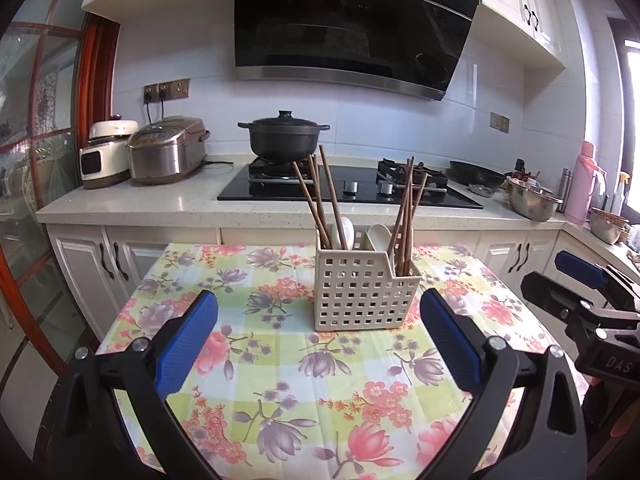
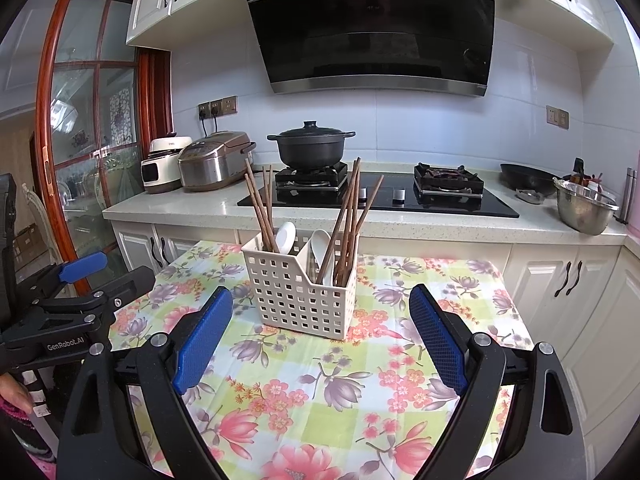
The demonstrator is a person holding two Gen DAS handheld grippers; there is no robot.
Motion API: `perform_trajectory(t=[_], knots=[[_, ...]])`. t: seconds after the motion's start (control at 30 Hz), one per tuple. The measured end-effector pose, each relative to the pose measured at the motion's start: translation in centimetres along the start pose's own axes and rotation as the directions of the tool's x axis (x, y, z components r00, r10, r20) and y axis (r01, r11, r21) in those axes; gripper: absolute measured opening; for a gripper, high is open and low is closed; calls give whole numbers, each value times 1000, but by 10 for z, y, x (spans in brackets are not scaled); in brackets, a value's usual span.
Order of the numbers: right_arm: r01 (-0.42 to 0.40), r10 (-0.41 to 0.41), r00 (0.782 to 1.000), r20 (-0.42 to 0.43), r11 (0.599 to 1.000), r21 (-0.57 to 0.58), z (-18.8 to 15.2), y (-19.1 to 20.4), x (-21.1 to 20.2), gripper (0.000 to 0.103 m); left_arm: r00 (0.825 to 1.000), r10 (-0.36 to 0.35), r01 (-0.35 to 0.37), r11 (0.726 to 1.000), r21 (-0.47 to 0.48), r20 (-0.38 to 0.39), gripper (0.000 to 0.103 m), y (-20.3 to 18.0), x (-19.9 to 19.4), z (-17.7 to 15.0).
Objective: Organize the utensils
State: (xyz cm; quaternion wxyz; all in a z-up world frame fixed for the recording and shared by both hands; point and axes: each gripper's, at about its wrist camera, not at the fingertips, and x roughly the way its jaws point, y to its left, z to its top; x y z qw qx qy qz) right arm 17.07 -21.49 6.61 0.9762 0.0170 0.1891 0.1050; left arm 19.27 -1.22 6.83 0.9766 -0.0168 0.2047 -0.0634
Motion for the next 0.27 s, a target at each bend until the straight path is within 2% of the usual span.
perform_trajectory(t=[0.27], knots=[[1,-1,1000,3,1000,2,0,0,0,84,1000,-22,22,1000,6,-2,98,0,2,-2]])
